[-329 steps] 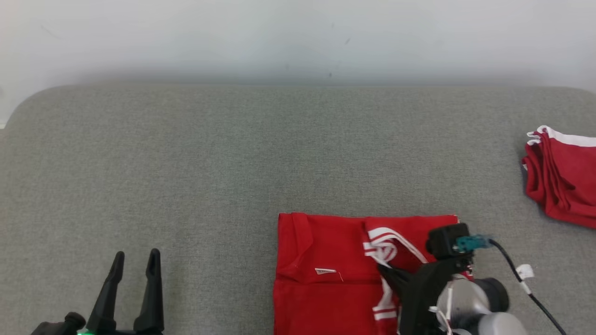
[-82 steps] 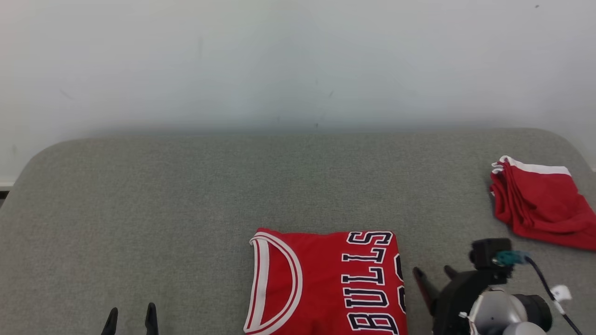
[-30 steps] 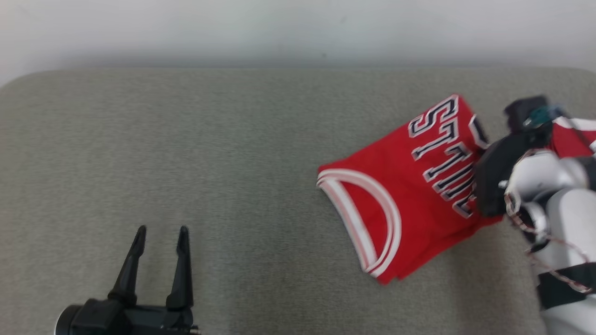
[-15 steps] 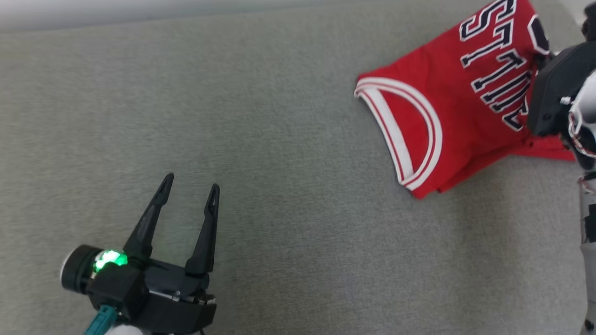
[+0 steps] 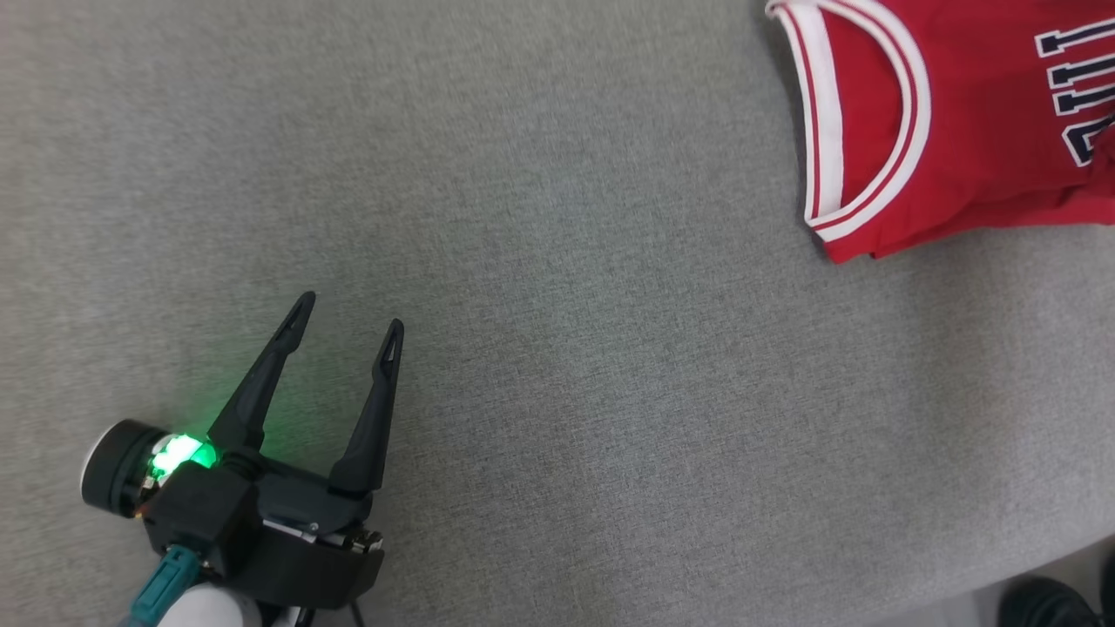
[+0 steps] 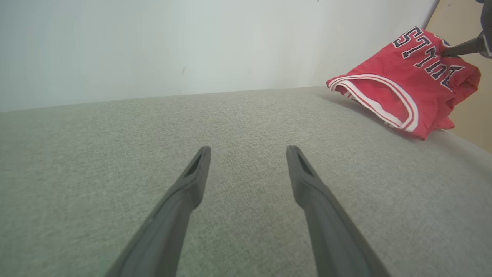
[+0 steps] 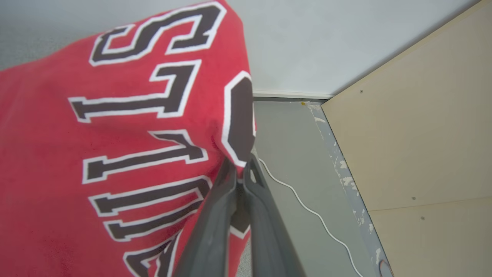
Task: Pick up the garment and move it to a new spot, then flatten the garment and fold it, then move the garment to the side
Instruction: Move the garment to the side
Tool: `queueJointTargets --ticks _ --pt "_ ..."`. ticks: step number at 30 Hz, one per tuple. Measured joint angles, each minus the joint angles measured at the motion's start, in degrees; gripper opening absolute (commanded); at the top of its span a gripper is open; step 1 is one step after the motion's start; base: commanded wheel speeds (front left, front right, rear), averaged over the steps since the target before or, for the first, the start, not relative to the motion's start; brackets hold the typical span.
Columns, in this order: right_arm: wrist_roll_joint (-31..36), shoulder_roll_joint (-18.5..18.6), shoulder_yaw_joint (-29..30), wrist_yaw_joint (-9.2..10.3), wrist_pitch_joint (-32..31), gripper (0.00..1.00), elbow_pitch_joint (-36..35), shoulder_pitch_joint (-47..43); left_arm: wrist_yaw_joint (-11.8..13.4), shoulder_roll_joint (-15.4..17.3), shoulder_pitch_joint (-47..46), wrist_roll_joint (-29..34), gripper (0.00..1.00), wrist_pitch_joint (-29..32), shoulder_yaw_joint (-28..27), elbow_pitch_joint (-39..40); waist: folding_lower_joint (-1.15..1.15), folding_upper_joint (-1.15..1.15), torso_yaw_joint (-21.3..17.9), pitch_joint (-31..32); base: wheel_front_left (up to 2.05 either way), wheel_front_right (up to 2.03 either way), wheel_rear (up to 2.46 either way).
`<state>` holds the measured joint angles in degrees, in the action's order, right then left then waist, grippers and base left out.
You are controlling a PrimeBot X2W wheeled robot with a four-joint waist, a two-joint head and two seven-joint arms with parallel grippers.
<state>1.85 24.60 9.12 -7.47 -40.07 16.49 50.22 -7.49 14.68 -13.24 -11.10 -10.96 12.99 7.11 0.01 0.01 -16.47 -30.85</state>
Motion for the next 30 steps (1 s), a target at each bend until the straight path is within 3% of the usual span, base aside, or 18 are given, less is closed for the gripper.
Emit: queueJointTargets --ticks 8,10,17,22,26,30 --pt "7.4 1.3 0.5 0.0 12.2 0.02 9.2 1.9 0.0 1.1 -1.5 -0.1 1.0 0.8 1.6 1.4 0.0 -0.01 -0.5 -3.2 0.0 0.0 0.0" --pt "8.8 0.7 1.2 0.0 15.5 1.0 10.7 2.6 0.0 1.4 -1.8 -0.3 1.0 0.8 1.7 1.3 0.0 -0.01 -0.4 -3.2 0.0 0.0 0.0" --pt "11.5 -1.6 1.4 0.0 23.9 1.0 14.5 3.8 0.5 1.4 -2.0 -0.7 1.0 -0.9 1.6 -1.0 0.0 -0.01 -0.5 -0.9 0.0 0.0 0.0" --pt "10.8 -3.7 0.8 0.0 25.1 1.0 15.3 2.1 1.0 -0.5 -0.7 -3.4 1.0 -2.2 0.8 -3.1 -0.01 -0.01 -0.4 2.6 0.0 0.0 0.0" --pt "8.1 -5.4 0.7 0.0 28.1 1.0 12.5 -3.6 1.0 -1.9 1.8 -5.2 1.0 -3.2 1.2 -4.2 -0.01 -0.01 -0.2 6.4 0.0 0.0 0.0" --pt "3.6 -8.1 -0.9 0.0 31.3 1.0 7.5 -11.4 3.4 -3.9 5.1 -5.9 1.0 -3.7 -0.2 -6.1 -0.02 -0.02 0.4 11.0 0.0 0.0 0.0"
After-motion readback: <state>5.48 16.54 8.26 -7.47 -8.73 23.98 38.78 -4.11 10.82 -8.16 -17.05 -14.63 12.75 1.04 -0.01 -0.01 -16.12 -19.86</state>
